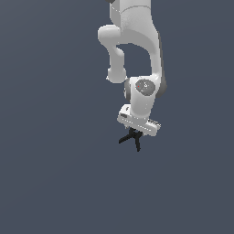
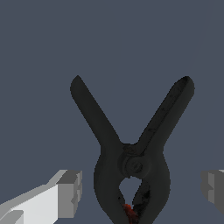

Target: Pick up the object and move it to a goal position.

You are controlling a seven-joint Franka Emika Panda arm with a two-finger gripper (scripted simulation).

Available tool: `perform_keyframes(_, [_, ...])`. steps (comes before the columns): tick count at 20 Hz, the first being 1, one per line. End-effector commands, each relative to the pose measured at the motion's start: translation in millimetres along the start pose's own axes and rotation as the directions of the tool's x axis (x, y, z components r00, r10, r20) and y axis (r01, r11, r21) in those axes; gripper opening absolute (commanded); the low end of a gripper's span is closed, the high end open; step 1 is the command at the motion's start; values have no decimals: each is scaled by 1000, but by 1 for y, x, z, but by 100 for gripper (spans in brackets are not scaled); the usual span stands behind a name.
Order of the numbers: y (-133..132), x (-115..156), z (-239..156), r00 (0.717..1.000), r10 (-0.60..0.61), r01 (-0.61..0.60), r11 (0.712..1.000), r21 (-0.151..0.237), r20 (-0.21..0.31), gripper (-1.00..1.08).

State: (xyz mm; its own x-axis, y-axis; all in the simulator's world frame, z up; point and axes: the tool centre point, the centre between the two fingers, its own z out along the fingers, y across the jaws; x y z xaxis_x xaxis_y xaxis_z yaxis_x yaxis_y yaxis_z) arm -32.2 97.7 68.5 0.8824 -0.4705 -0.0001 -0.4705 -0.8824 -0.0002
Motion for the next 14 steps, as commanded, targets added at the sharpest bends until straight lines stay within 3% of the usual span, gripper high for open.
perform_keyframes(1, [0, 0, 4, 1000, 0, 0, 1000, 0, 0, 100])
perform_keyframes(14, [0, 0, 49, 1000, 4, -4, 1000, 0, 0, 100])
